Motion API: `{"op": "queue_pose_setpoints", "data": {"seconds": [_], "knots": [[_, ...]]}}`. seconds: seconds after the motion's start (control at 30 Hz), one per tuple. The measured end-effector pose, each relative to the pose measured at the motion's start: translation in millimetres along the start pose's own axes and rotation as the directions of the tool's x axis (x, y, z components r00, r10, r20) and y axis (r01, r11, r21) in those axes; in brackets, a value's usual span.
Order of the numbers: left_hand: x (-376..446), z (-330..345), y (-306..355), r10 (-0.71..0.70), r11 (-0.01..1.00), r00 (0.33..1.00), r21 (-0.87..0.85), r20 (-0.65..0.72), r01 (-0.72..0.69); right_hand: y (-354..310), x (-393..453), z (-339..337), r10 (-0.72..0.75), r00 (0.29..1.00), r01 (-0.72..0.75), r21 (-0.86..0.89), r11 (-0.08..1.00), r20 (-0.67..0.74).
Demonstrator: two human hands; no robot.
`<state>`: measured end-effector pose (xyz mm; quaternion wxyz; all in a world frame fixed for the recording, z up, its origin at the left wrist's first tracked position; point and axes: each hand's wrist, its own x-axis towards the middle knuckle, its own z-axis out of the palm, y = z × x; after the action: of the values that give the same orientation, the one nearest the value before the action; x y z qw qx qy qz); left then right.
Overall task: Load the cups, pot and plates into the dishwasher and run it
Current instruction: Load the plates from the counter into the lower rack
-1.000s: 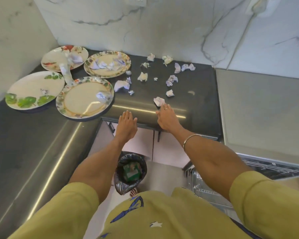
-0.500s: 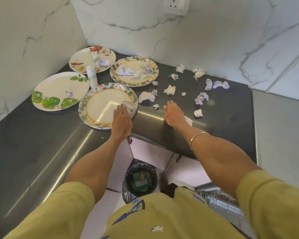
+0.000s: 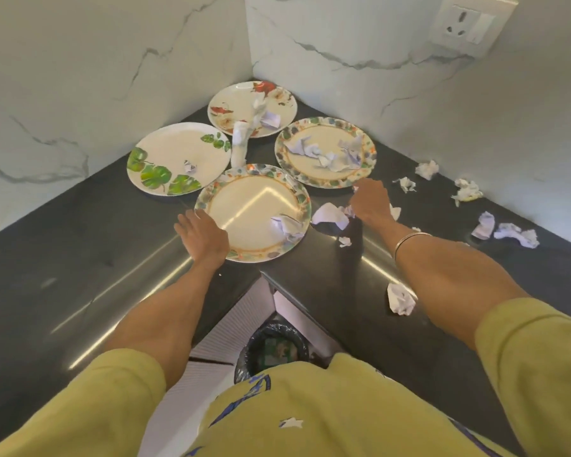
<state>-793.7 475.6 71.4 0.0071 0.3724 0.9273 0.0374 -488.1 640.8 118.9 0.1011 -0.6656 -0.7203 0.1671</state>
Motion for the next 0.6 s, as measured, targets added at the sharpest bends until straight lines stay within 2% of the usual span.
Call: {"op": "queue_pose_setpoints", "data": {"seconds": [0.13, 0.33, 0.47, 0.6], "knots": [[5.7, 5.0, 8.5, -0.175, 0.977, 0.982, -0.108, 0.075, 0.182, 0.2, 32.0, -6.2, 0.073, 0.997, -0.073, 0.064, 0.995, 0.008], [17.8, 9.6, 30.3, -0.344, 0.876, 0.920, -0.290, 0.187, 0.386, -1.8, 75.5, 2.3, 0.216, 0.962, -0.238, 0.127, 0.963, 0.165], [26.9, 6.2, 29.8, -0.401, 0.835, 0.884, -0.300, 0.241, 0.461, -8.8, 96.4, 9.8, 0.385, 0.902, -0.427, 0.261, 0.866, 0.197], [37.1, 4.2, 22.5, -0.424, 0.808, 0.865, -0.320, 0.268, 0.495, -9.9, 112.5, 19.8, 0.471, 0.850, -0.527, 0.375, 0.763, 0.236]]}}
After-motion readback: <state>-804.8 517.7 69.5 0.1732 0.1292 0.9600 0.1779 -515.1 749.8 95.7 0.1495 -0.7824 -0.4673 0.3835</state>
